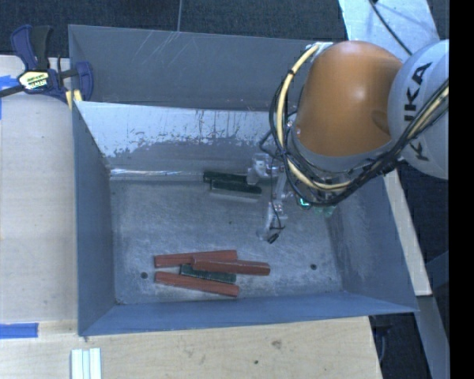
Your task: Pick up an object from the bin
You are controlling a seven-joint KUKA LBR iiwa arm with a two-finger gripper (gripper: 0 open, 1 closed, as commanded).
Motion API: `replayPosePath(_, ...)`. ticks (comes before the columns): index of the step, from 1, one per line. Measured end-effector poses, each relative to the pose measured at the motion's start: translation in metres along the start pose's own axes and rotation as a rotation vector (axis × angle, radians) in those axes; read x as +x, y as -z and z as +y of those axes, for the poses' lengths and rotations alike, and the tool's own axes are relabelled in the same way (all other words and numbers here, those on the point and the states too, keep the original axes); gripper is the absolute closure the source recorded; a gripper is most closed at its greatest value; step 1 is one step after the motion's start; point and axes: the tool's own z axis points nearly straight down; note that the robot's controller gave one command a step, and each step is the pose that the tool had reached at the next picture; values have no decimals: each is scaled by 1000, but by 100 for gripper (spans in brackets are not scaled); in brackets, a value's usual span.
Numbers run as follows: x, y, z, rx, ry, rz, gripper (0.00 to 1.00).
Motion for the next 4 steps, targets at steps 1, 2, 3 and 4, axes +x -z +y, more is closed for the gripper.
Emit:
replayPosePath(1,52,-160,29,0,115,-8,0)
replayPosePath(2,37,-127,29,1,489,-9,0)
replayPosePath(3,37,-128,24,1,493,-8,0)
replayPosePath(4,43,-158,31,2,629,-4,0)
